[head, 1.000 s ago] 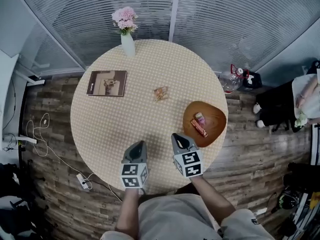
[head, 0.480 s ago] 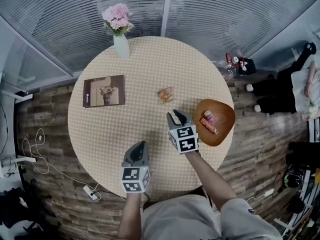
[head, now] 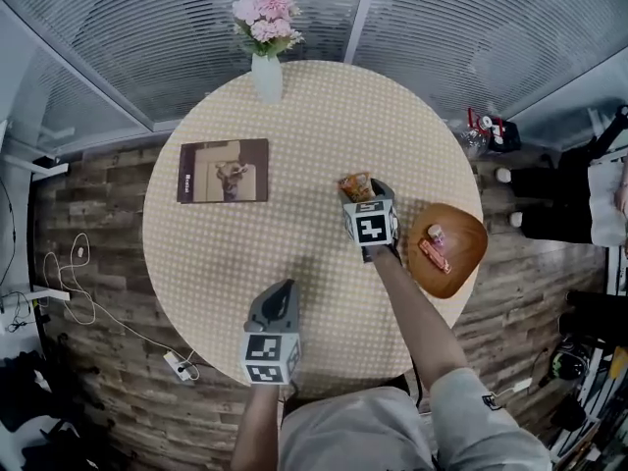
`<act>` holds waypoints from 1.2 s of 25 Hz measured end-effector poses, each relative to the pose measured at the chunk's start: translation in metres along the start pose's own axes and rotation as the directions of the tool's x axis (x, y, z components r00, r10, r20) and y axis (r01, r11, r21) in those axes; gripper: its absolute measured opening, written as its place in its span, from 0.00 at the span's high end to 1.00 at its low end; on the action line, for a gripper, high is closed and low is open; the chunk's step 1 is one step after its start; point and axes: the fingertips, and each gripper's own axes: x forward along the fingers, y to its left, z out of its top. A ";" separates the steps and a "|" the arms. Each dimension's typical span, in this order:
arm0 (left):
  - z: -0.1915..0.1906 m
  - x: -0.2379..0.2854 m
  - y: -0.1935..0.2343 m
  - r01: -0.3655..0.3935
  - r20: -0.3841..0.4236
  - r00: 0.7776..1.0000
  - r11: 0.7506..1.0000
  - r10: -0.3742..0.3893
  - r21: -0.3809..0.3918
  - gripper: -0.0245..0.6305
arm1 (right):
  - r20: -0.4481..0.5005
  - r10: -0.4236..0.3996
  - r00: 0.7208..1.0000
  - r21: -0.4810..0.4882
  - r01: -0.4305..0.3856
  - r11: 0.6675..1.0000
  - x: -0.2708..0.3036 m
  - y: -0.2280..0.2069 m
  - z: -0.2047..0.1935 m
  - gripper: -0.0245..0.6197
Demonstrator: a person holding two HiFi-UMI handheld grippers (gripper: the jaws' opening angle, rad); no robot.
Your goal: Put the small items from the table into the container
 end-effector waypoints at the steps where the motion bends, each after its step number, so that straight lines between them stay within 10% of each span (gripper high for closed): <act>1: -0.002 0.000 0.003 -0.004 -0.001 1.000 1.000 0.004 -0.005 0.95 | -0.020 0.002 1.000 -0.005 -0.002 1.000 0.007 -0.001 -0.002 0.53; 20: -0.009 0.005 0.003 -0.020 -0.020 1.000 1.000 0.020 -0.017 0.95 | -0.120 0.005 0.993 -0.051 -0.011 0.999 0.031 0.001 -0.019 0.57; 30: -0.001 0.002 -0.017 -0.008 0.009 1.000 1.000 0.008 0.003 0.95 | 0.094 0.096 0.991 0.001 -0.097 0.995 -0.064 0.019 0.018 0.60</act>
